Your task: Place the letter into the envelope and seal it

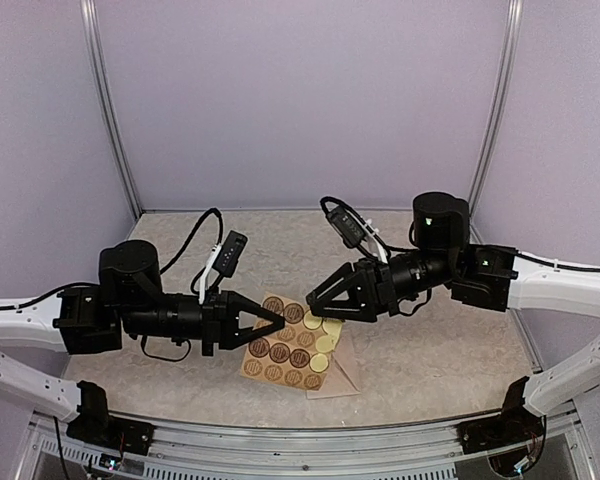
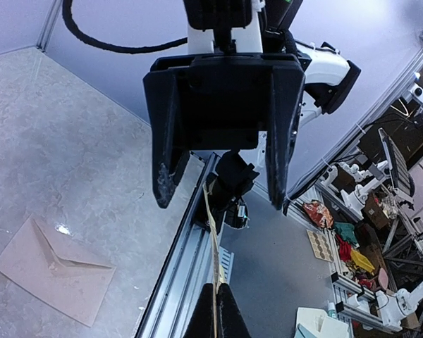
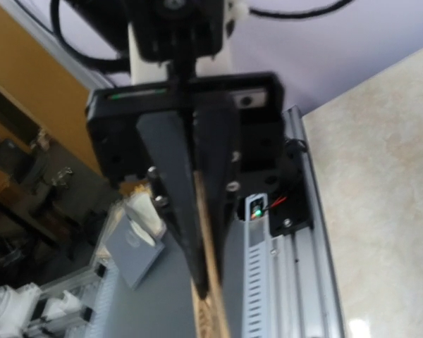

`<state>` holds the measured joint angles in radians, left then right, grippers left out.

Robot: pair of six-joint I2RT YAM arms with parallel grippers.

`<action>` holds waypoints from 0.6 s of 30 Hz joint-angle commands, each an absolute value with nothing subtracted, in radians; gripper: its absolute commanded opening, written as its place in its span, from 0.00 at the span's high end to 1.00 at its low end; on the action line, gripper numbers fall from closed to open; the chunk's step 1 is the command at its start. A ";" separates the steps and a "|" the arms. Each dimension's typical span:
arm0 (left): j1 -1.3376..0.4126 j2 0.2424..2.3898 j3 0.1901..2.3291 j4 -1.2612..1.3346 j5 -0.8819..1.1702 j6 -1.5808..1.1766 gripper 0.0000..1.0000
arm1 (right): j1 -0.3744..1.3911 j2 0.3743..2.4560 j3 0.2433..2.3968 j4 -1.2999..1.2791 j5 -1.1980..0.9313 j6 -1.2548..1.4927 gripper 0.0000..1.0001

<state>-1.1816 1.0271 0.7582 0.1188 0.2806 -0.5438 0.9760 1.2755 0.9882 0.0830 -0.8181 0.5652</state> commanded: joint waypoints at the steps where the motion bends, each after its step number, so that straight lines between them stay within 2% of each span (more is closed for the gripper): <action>1: -1.191 1.034 0.789 0.163 0.298 -0.526 1.00 | 0.996 1.285 1.007 0.124 -0.846 0.544 0.59; 5: -1.193 1.032 0.784 0.175 0.301 -0.533 1.00 | 1.002 1.285 1.001 0.124 -0.851 0.543 0.73; 10: -1.195 1.042 0.791 0.179 0.310 -0.534 1.00 | 1.007 1.292 0.999 0.121 -0.853 0.540 0.75; 18: -1.197 1.047 0.788 0.182 0.310 -0.535 1.00 | 1.010 1.292 0.996 0.120 -0.853 0.535 0.95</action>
